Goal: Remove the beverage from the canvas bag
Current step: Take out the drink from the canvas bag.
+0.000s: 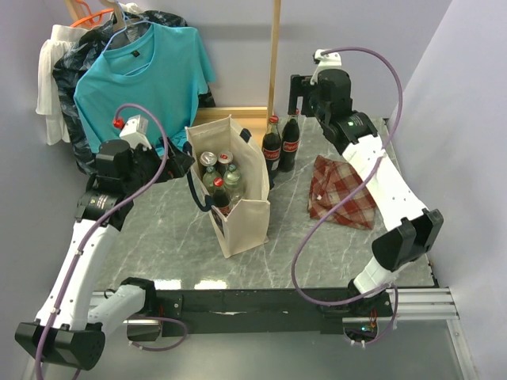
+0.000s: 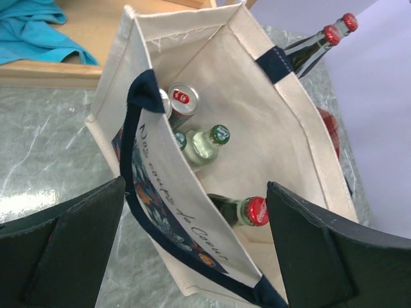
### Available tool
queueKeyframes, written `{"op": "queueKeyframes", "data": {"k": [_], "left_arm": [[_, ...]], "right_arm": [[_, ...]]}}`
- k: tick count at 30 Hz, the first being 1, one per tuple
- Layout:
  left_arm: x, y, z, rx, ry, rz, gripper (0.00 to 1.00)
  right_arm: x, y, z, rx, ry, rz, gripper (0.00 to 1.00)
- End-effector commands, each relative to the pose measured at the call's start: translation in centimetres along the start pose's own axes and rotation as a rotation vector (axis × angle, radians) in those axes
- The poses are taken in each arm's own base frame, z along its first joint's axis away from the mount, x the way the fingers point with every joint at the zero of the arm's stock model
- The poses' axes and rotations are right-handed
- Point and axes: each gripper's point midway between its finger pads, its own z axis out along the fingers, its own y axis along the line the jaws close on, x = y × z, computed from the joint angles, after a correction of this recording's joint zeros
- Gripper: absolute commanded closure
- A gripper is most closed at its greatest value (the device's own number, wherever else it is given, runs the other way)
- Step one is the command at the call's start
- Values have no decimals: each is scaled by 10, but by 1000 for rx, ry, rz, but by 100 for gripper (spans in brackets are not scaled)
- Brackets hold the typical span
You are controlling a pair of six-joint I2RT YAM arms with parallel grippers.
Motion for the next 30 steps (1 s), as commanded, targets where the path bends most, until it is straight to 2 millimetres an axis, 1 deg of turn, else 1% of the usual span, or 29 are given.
{"op": "queueKeyframes", "data": {"k": [1,4,5,6,7,8,9,12,15,18,19,21,22,24,25,26,27,28,29,30], "left_arm": [[2,3,-7,-12,-28,-9,4],[5,-1,-14,9,-32,-10,4],[5,-1,-16,11,-36,-7,4],[5,-2,-20,13,-47,-2,4],[4,2,-22,-10,-52,-1,4],[2,2,-24,-17,-61,-2,4],[0,1,-27,-21,-68,4,4],[-2,1,-33,-28,-78,14,4],[1,-1,-33,-12,-66,14,4],[6,-6,-30,19,-34,24,4],[4,-7,-31,19,-37,16,4],[4,-7,-32,18,-33,7,4],[3,-10,-34,23,-36,-1,4],[2,-13,-41,34,-51,-12,4],[8,-13,-41,44,-45,-28,4],[7,-19,-49,77,-74,-20,4],[13,-19,-48,97,-73,-13,4],[12,-18,-51,88,-79,-6,4],[11,-16,-51,76,-77,2,4],[0,-18,-56,61,-100,33,4]], "right_arm": [[-16,0,-24,-9,-47,43,7],[-12,5,-34,-33,-14,59,1],[-13,6,-41,-41,-13,61,0],[-13,8,-45,-52,-16,60,0],[-3,13,-46,-80,3,51,0],[-9,14,-56,-96,-19,56,0],[-9,16,-61,-107,-22,52,0],[-4,15,-76,-111,-21,41,0],[2,13,-91,-108,-14,29,0],[6,15,-108,-119,-21,31,0],[6,19,-118,-138,-29,34,0],[7,23,-129,-162,-37,42,0],[6,24,-139,-178,-49,44,0],[10,38,-153,-261,-40,27,0],[7,41,-161,-290,-47,26,0],[12,45,-167,-306,-22,27,0],[12,46,-171,-318,-11,32,0],[9,48,-176,-331,-10,39,0],[13,51,-179,-344,9,50,0],[14,53,-180,-358,14,55,0]]}}
